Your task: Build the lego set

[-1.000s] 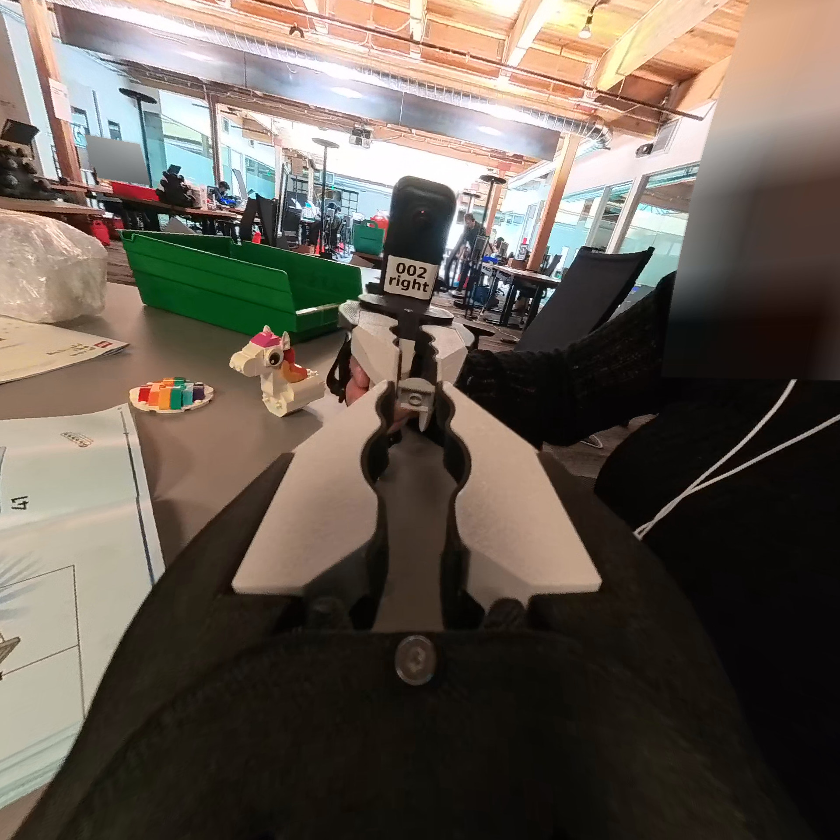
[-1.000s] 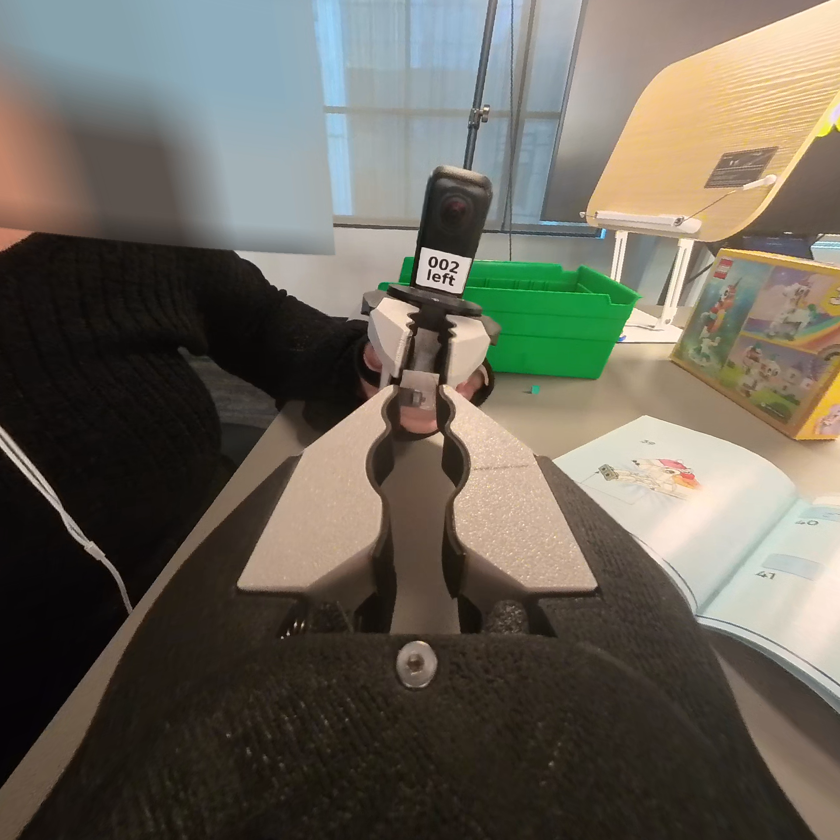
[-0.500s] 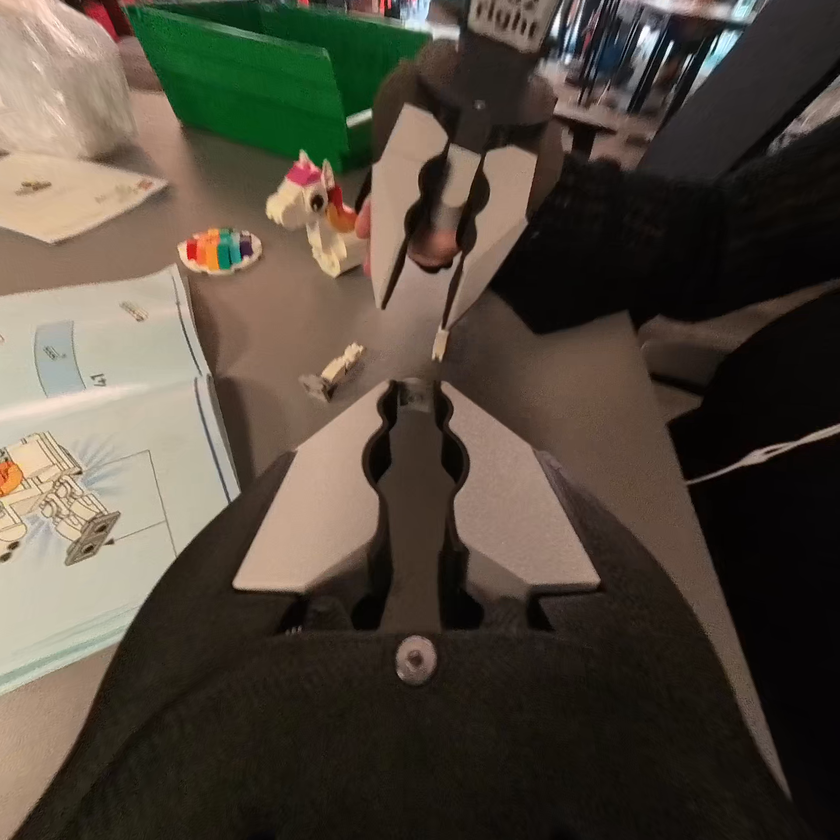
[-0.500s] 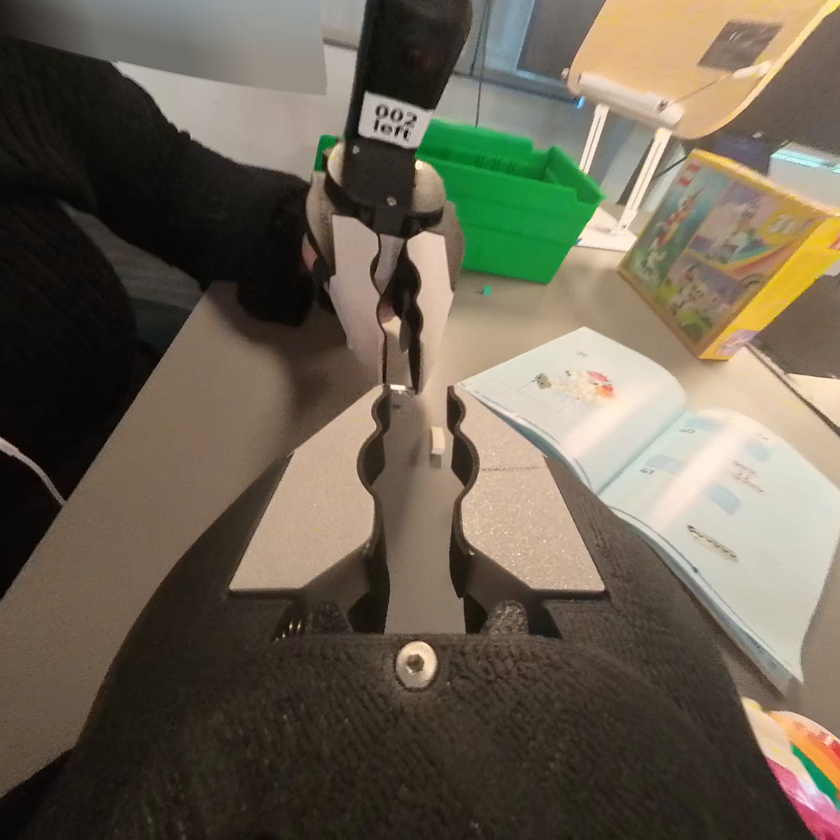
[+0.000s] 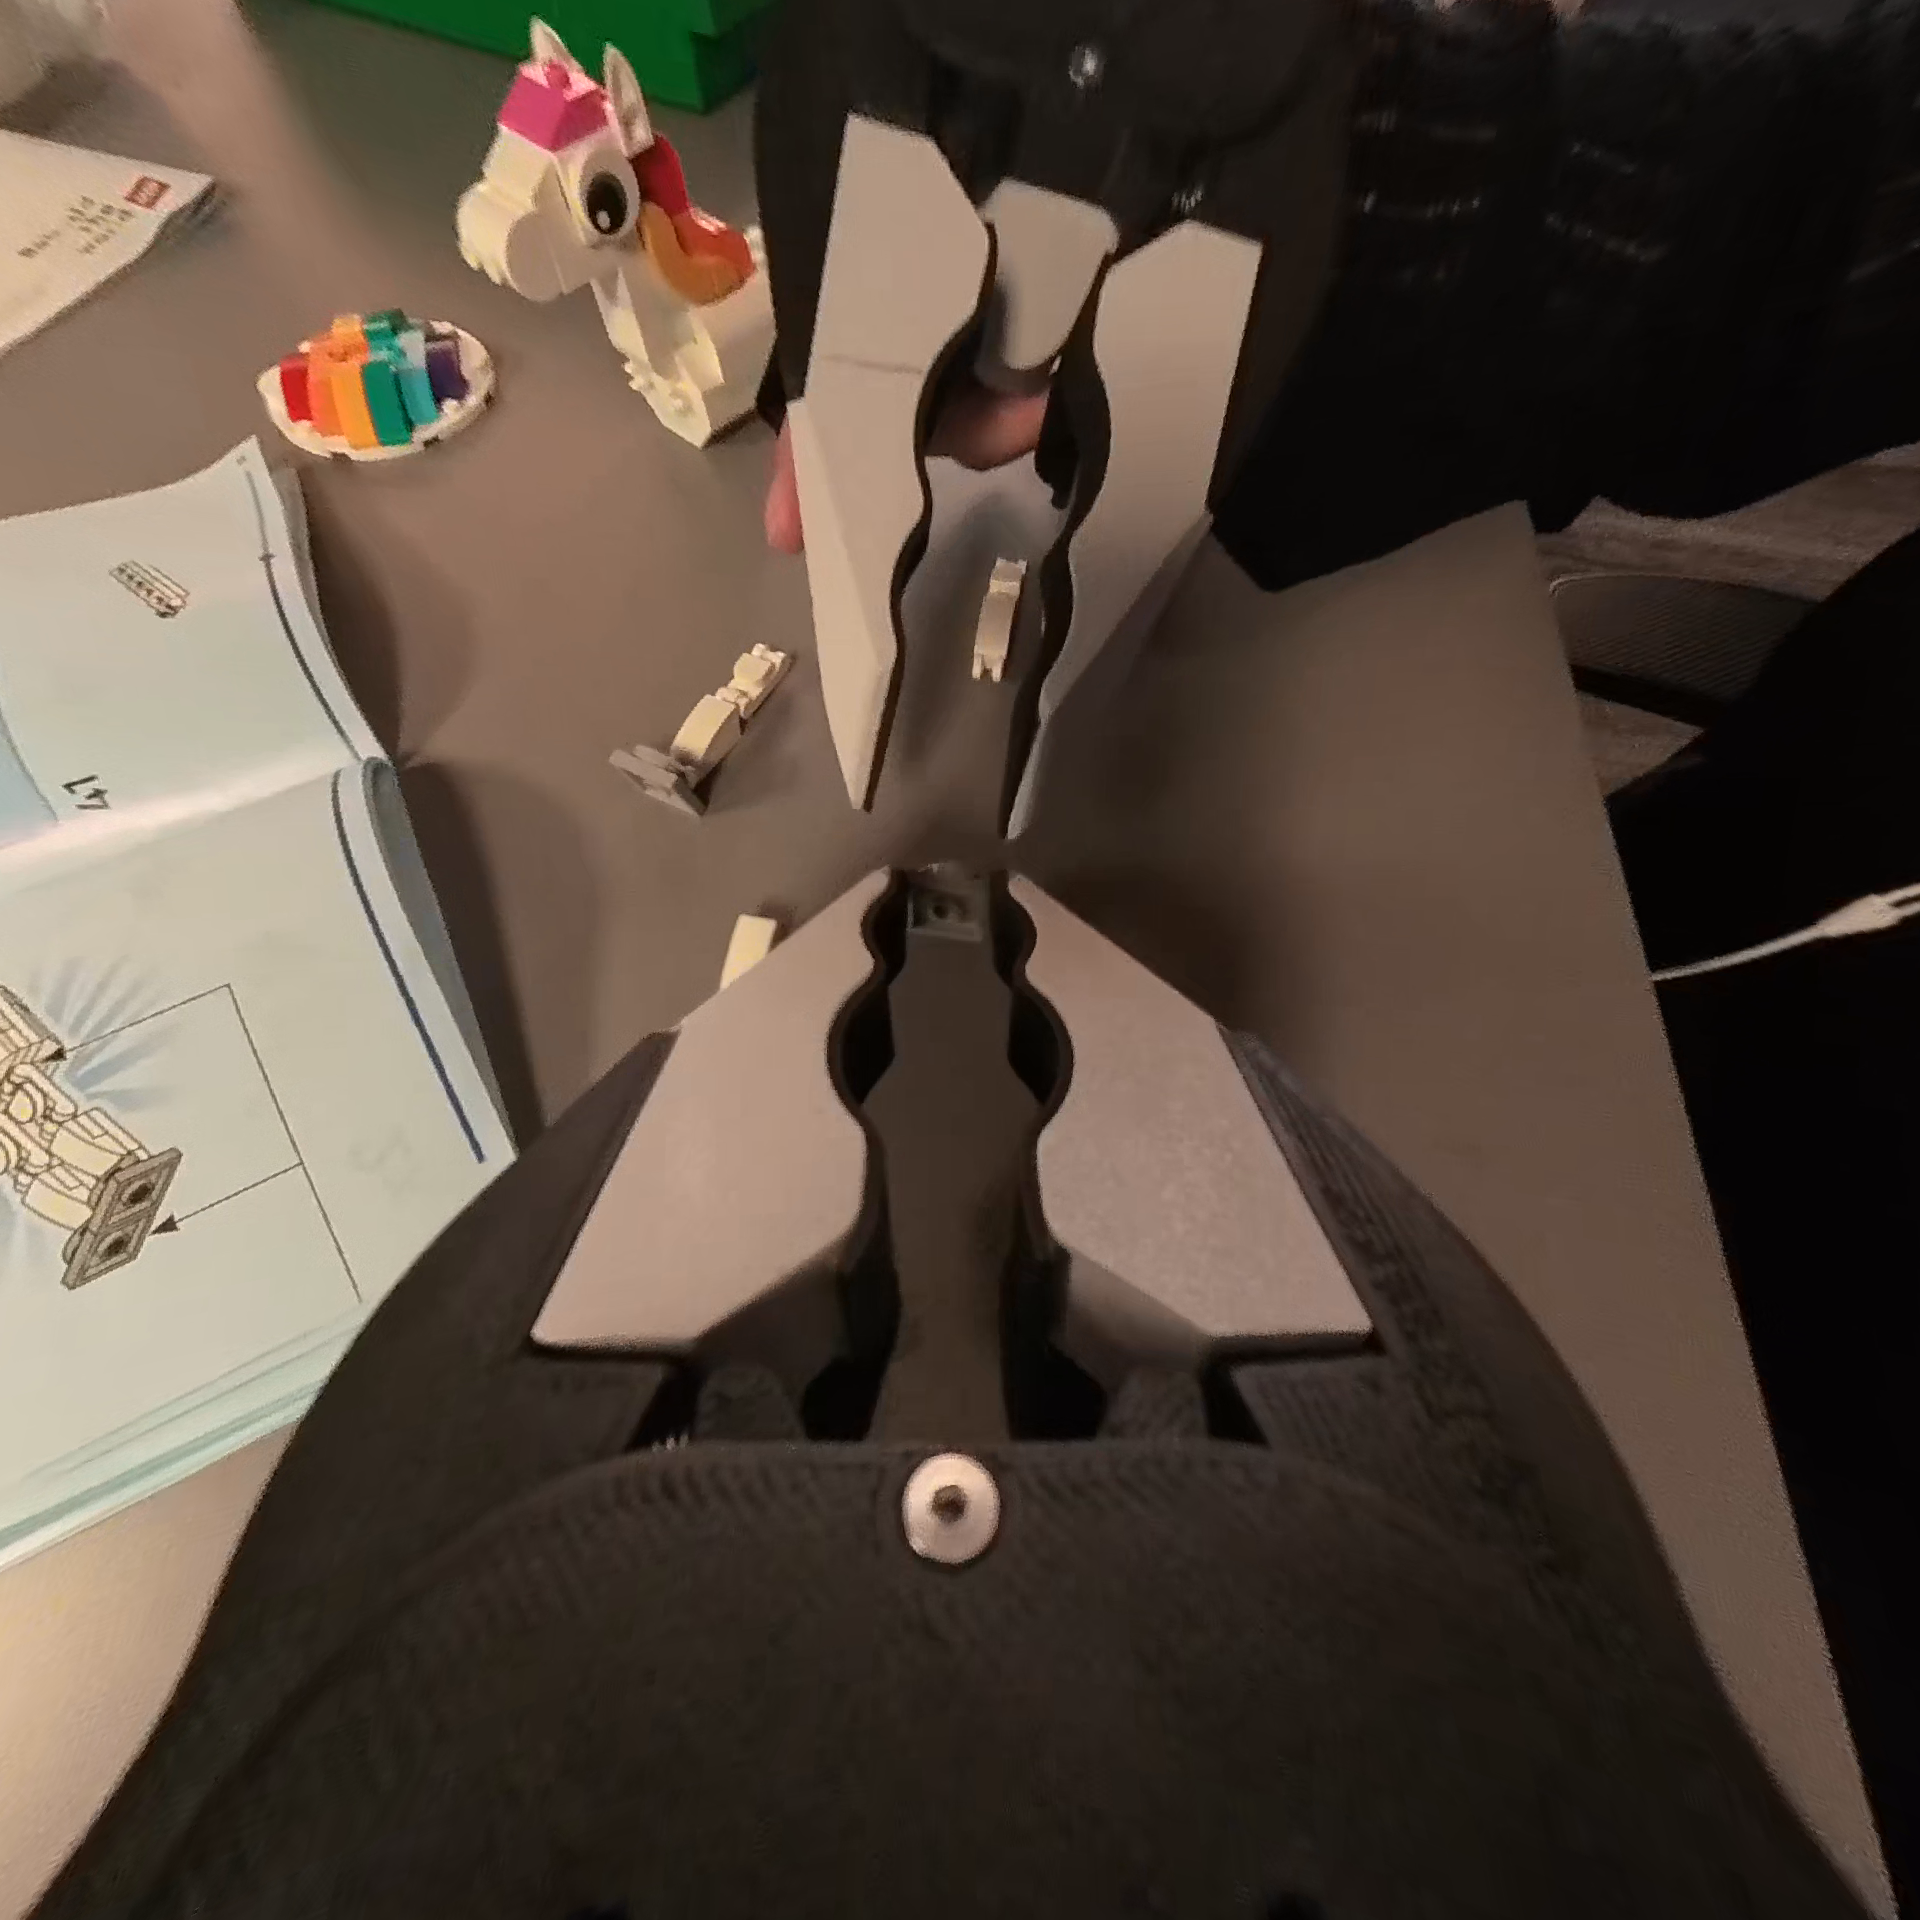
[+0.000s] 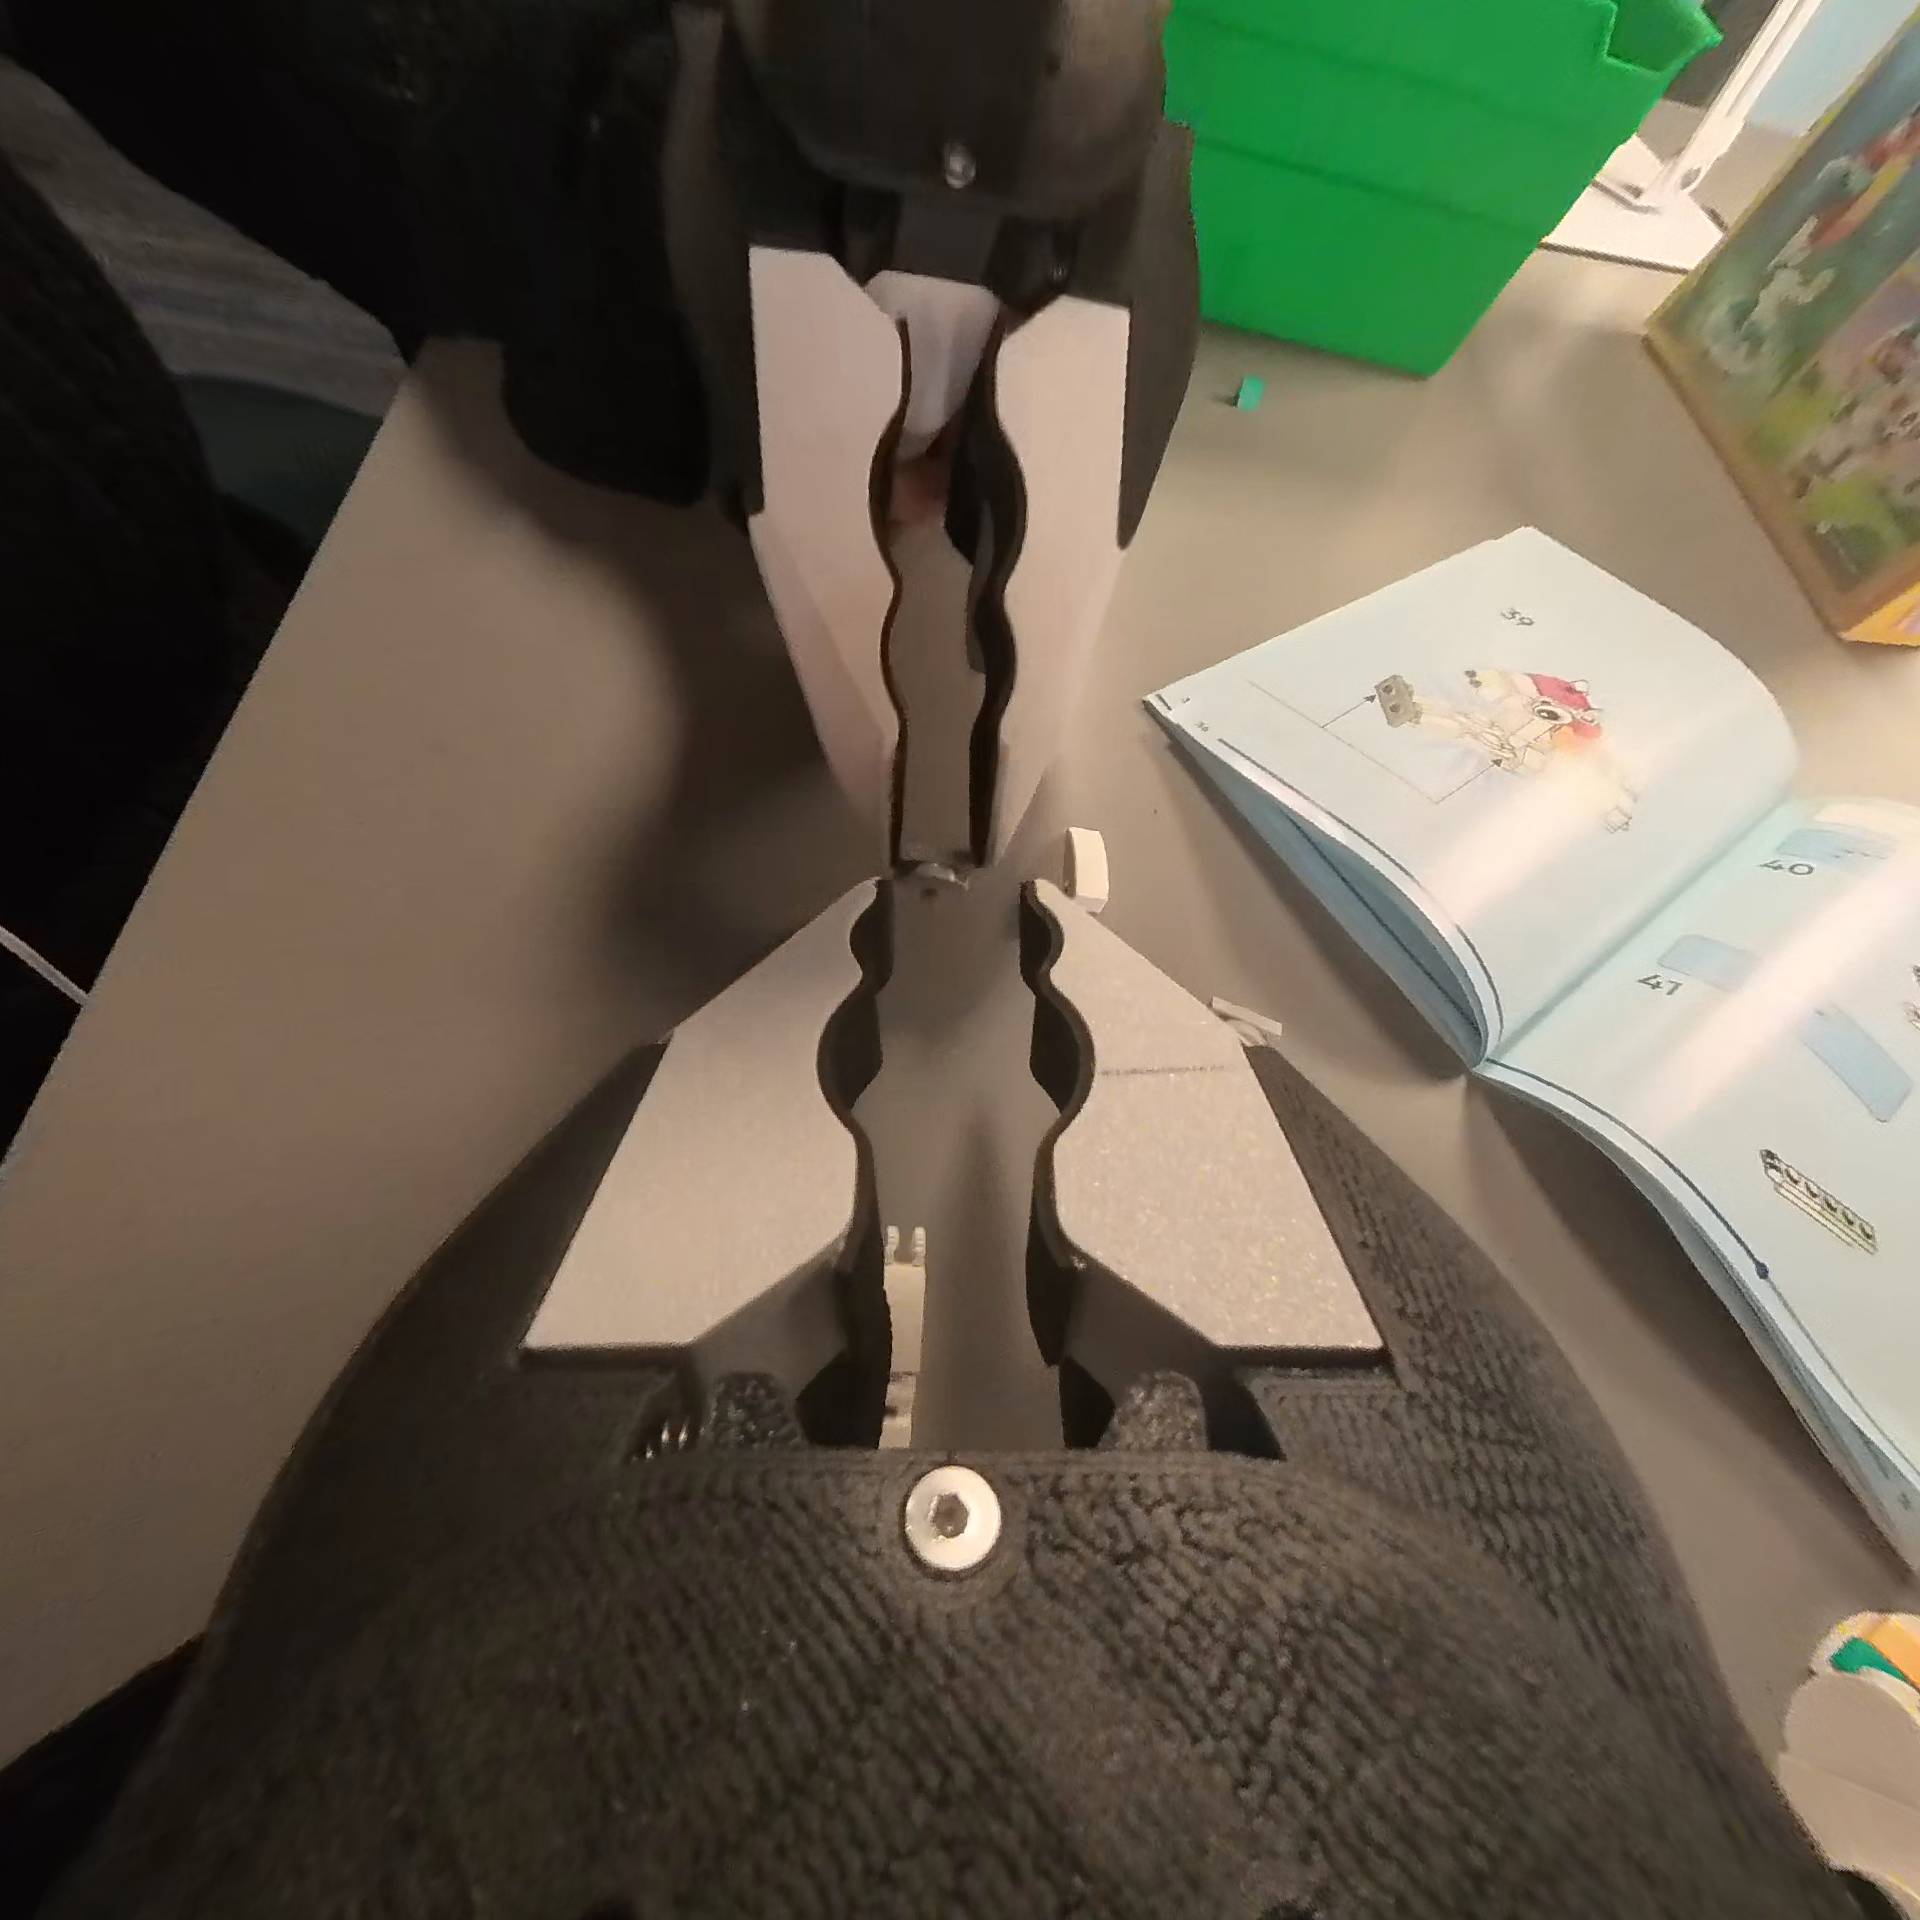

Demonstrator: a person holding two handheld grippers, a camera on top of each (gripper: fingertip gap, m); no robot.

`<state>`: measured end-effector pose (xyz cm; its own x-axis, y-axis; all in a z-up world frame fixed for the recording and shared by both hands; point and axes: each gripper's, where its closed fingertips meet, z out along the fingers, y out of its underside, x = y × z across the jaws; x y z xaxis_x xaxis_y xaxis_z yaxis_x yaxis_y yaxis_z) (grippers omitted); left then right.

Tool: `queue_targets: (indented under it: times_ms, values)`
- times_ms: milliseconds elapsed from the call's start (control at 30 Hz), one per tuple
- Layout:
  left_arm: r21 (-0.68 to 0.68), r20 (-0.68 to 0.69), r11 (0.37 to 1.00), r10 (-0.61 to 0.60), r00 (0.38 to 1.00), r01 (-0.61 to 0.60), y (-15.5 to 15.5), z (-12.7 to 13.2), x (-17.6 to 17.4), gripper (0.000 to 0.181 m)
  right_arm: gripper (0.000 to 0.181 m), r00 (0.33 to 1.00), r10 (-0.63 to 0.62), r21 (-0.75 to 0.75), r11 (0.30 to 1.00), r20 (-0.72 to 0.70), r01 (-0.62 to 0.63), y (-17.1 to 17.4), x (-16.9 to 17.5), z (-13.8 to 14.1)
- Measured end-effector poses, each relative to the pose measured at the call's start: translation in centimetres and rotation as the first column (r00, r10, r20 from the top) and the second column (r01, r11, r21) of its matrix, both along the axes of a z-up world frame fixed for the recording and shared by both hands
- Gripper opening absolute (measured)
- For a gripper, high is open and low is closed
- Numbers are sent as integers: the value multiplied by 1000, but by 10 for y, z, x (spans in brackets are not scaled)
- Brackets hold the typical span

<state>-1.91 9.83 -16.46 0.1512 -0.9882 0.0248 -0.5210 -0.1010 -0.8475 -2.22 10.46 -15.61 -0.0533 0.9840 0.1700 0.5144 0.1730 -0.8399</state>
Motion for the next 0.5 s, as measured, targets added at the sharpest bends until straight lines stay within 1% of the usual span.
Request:
queue_targets:
  times_ms: [33,100,267,367,433,500]
  values:
    - [-1,-19,1000,-6,1000,6,-1,-3,0,15,22,1000,0,-5,1000,0,0,0,0,0]
    - [-9,-62,1000,-13,998,13,-2,-10,-1,15,22,1000,-2,-12,1000,-1,2,0,1,1]
    - [-37,-60,999,-34,998,31,-5,-10,-3,15,22,1000,1,-18,1000,10,-1,0,2,-1]
    - [-30,-57,999,-33,998,31,-4,-9,-5,15,22,1000,9,-33,999,10,-9,-2,2,-2]
    - [1,-16,1000,-30,999,30,-2,-3,-3,15,22,1000,17,-39,999,14,-17,-4,1,-3]
    - [24,76,999,-38,996,36,-3,12,1,15,22,1000,21,-20,1000,12,-21,-5,-1,-3]
